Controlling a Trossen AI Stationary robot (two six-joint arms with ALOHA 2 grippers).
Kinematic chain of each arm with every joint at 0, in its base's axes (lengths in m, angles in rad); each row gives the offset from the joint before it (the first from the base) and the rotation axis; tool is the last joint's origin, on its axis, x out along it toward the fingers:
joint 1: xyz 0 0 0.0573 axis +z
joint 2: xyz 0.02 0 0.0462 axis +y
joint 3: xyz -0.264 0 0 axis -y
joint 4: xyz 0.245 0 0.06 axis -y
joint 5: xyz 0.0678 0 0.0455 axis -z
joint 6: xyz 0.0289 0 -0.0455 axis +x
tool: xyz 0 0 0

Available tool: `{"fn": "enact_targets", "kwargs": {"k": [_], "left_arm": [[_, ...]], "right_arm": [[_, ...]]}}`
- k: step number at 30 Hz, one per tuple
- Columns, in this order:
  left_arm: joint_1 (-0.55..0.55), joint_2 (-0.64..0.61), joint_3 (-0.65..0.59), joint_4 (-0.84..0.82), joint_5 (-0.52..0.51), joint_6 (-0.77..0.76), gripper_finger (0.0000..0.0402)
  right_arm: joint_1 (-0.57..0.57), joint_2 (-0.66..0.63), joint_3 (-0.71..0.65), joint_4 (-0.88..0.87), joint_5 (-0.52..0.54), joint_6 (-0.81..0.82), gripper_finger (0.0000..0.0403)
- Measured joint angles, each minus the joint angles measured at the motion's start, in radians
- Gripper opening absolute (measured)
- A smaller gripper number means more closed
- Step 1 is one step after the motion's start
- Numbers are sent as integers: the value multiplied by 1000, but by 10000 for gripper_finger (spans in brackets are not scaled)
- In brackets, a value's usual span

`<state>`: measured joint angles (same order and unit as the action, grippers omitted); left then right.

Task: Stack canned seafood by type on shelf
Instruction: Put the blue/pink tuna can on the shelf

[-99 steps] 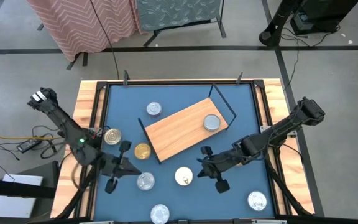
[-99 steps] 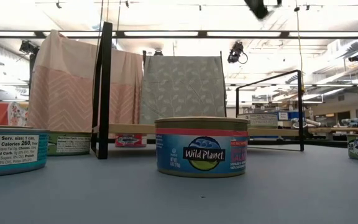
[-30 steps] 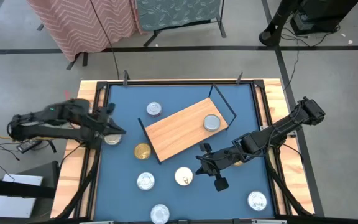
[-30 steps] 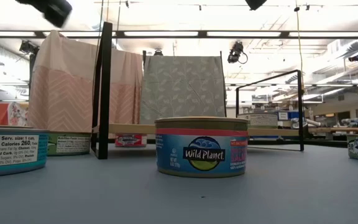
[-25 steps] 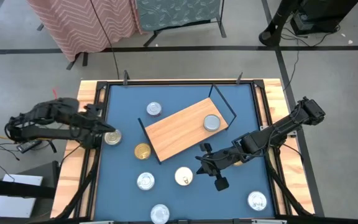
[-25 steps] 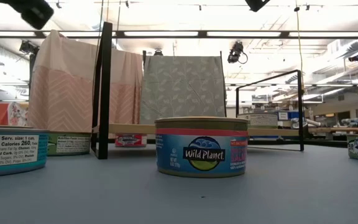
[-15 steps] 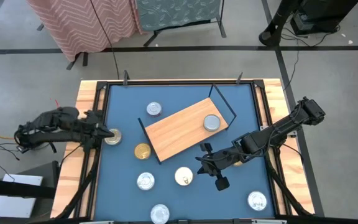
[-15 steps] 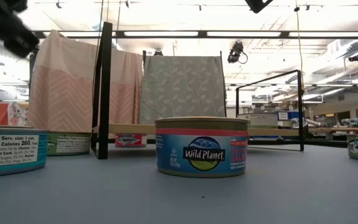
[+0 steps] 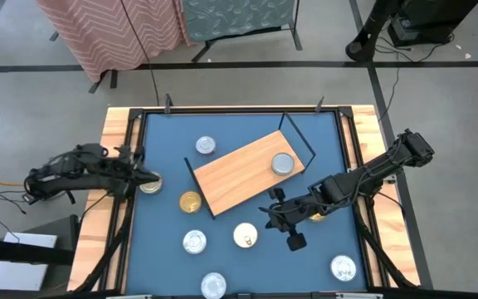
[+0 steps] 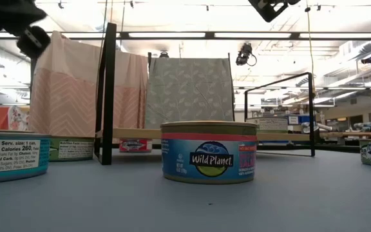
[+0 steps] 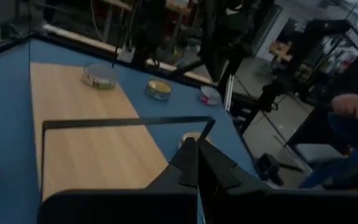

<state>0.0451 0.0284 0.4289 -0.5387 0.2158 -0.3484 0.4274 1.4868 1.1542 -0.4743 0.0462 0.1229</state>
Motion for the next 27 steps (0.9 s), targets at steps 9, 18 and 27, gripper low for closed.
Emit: {"fn": "enact_targets", "kwargs": {"k": [9,18,27], "left_arm": [[-1,1,-251,336,104,30,2],[-2,0,-296,393,168,28,2],[-2,0,-307,336,206,-21,2]], "right_arm": [[-4,0,-104,156,-174,-4,7],[-30,2,-224,463,-328,16,7],[-51,1,-238,485,-180,-2,7]]}}
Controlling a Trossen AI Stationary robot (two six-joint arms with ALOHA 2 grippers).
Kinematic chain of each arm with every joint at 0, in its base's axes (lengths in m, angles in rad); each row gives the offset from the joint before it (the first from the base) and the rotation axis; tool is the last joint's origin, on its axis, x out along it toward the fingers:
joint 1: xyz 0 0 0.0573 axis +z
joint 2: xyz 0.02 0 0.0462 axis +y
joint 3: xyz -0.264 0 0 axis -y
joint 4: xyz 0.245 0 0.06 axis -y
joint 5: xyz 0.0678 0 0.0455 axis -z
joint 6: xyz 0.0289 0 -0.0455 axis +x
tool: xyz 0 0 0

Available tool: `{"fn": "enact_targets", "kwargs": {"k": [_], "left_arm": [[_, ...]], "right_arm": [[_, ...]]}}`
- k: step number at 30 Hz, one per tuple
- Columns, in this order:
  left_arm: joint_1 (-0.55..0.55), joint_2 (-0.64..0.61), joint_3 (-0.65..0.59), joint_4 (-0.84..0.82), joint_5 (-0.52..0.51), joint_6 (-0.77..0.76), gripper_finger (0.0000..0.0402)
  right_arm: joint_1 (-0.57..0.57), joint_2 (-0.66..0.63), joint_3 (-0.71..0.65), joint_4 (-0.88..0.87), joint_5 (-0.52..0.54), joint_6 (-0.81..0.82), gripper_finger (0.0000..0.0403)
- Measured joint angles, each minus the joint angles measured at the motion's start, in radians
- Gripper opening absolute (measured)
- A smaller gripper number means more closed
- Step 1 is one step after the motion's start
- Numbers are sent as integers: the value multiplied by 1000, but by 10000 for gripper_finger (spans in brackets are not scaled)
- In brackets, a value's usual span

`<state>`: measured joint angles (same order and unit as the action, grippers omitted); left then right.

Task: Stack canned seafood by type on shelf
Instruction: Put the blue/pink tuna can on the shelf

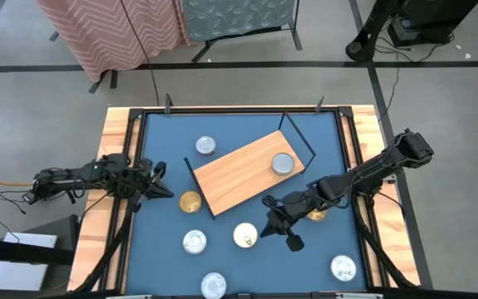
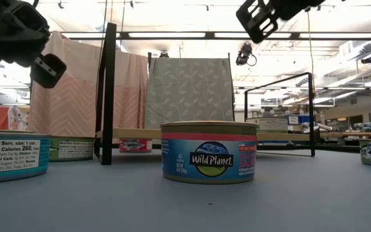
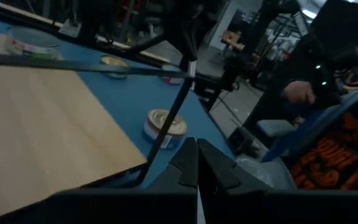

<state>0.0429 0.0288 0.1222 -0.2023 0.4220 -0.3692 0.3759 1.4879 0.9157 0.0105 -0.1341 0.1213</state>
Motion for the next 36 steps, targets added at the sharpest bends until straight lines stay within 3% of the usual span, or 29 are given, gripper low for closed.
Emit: {"fn": "enact_targets", "kwargs": {"k": [5,12,19,29,36], "left_arm": [[0,1,-40,4,24,-6,3],[0,10,-40,4,23,16,6],[0,10,-40,1,17,24,6],[0,10,-40,0,16,24,6],[0,10,-40,0,15,24,7]], "right_arm": [[9,0,0,-32,111,-10,7],[30,12,1,-36,173,45,7],[35,156,6,-32,115,67,6],[27,310,133,-11,57,15,7],[26,335,144,-86,73,20,7]]}}
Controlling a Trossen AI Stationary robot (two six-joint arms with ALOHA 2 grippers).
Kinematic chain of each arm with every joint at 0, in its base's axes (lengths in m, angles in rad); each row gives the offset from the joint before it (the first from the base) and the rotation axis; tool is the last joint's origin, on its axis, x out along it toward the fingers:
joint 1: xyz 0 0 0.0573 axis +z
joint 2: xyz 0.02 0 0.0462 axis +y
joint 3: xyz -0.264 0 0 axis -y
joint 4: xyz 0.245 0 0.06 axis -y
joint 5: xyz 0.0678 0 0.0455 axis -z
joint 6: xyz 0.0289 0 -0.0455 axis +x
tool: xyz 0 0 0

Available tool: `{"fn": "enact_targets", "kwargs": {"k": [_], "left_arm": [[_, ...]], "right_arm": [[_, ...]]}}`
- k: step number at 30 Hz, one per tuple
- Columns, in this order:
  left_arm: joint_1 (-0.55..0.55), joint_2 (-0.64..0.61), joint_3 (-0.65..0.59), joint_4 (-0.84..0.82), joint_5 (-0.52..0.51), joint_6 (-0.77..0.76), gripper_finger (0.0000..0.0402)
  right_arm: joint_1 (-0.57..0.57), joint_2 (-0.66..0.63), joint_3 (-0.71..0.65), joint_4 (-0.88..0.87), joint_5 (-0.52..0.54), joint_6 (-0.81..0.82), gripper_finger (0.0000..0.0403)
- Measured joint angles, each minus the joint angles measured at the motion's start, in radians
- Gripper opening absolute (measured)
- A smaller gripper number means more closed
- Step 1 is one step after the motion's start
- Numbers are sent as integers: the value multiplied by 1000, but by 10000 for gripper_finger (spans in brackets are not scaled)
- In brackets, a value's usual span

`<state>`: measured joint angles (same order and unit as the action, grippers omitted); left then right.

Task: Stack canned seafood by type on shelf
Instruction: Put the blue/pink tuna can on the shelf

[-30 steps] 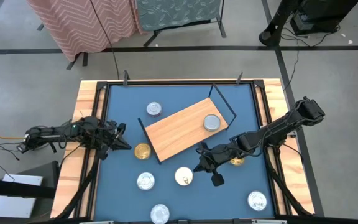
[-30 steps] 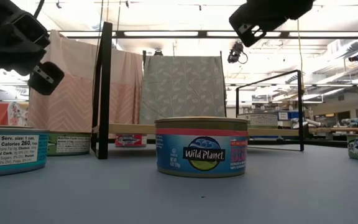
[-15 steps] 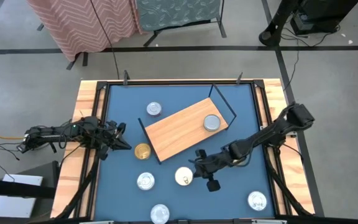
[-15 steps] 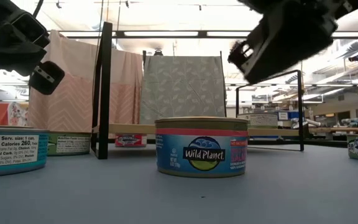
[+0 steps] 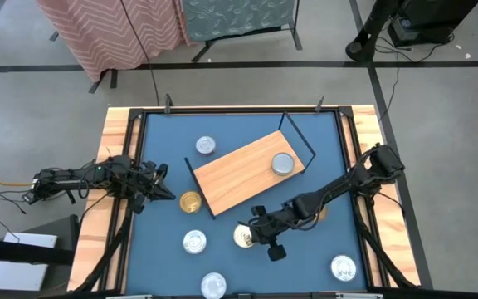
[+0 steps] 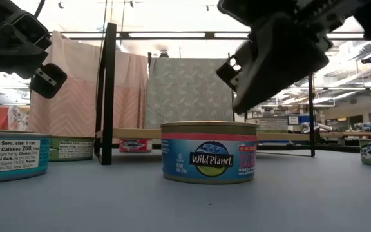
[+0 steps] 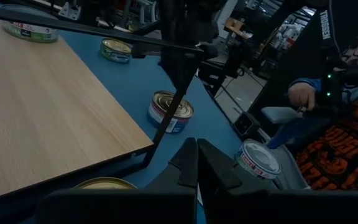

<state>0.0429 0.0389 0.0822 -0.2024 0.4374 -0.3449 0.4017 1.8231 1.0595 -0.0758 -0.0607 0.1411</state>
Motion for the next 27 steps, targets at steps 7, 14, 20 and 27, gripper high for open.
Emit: {"fn": "enact_targets", "kwargs": {"k": [7,14,20,27], "left_arm": [[0,1,0,0,0,1,7],[0,1,0,0,0,3,7],[0,1,0,0,0,4,7],[0,1,0,0,0,4,7]], "right_arm": [[-3,-20,0,-7,25,-3,7],[-3,-20,0,-67,66,3,7],[-4,-20,0,-85,78,5,7],[-4,-20,0,-111,88,17,7]]}}
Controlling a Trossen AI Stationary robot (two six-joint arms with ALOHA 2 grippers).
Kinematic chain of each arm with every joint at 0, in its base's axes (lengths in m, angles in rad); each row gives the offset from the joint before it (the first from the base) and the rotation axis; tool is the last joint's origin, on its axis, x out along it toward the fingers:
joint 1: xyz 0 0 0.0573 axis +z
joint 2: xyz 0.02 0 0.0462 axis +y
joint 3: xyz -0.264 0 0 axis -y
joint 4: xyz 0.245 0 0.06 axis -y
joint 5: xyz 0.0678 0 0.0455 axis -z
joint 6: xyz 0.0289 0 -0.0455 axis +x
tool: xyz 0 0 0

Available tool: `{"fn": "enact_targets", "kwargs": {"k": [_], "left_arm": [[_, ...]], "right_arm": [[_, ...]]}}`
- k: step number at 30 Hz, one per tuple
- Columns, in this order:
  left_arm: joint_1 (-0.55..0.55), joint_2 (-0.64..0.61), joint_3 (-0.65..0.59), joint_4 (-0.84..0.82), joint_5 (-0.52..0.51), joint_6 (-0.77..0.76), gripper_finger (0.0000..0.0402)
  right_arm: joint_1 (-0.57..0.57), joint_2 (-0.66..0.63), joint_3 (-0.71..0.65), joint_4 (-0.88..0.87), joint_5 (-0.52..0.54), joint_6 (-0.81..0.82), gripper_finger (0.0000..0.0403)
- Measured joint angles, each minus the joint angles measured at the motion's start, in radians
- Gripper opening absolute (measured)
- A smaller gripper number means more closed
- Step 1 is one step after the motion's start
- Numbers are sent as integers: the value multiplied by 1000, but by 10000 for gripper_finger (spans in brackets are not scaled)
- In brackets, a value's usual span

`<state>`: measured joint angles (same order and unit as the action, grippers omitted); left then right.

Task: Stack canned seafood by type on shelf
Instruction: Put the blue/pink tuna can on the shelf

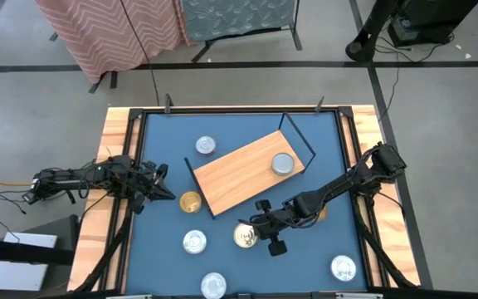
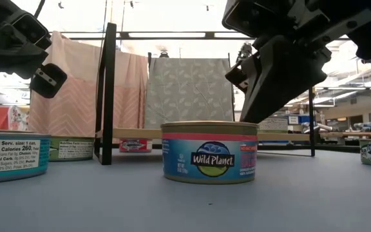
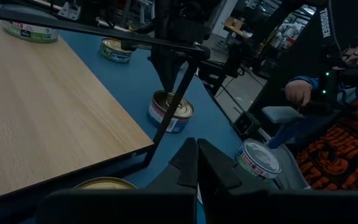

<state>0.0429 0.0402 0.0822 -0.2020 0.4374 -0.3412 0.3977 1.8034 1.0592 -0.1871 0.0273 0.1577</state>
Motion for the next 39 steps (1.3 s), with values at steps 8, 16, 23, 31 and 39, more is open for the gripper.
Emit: {"fn": "enact_targets", "kwargs": {"k": [8,16,23,31,39], "left_arm": [[0,0,0,0,0,0,7],[0,0,0,0,0,0,7],[0,0,0,0,0,-3,7],[0,0,0,0,0,-3,7],[0,0,0,0,0,7,7]], "right_arm": [[1,-3,2,-50,30,32,7],[2,-4,2,-92,42,50,7],[4,8,-6,-196,77,75,7],[22,-1,-3,-227,94,95,7],[46,-94,86,-573,203,206,7]]}}
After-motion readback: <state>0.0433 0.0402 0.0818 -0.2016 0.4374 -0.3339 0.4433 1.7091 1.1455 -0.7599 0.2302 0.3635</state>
